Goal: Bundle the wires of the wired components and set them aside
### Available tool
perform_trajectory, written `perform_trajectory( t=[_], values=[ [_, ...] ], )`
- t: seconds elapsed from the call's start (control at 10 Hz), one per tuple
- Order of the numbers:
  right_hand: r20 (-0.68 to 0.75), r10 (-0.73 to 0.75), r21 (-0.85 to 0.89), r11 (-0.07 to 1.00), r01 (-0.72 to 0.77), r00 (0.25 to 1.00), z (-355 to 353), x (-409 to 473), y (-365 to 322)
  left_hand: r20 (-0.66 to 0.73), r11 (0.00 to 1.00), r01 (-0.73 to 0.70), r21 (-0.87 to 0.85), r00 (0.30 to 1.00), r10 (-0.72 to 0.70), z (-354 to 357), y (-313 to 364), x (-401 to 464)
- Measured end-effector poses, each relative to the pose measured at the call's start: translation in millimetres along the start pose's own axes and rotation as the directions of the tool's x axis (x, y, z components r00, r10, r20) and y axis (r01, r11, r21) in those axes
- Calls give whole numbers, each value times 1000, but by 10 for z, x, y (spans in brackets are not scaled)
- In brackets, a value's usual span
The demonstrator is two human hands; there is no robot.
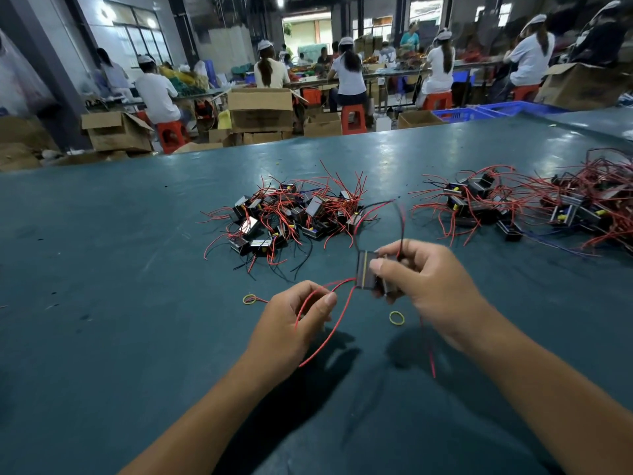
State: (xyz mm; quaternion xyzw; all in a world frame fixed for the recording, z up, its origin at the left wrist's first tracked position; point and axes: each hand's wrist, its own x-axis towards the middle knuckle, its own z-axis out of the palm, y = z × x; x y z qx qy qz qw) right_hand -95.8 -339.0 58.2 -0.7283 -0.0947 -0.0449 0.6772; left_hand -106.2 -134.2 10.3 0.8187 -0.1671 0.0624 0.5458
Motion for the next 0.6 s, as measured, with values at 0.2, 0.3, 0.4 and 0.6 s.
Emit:
perform_trajectory(
  t=[0.2,0.3,0.4,0.6],
  values=[
    [-99,-97,-407,912,49,990,-623,454,-303,-87,965,-79,250,991,104,-63,-92,18],
    [-163,-156,-781,624,-31,974,-1069,915,-473,-120,956,-80,282,986,118,-76,-139,40],
    [-171,-20,-925,348,-154,985,-1426,1241,-586,-127,946,-82,315,984,128,-101,-173,41],
    [-173,-312,-894,447,-17,934,-1835,1192,-915,-363,935,-168,312,889,281,-371,-28,77]
  ],
)
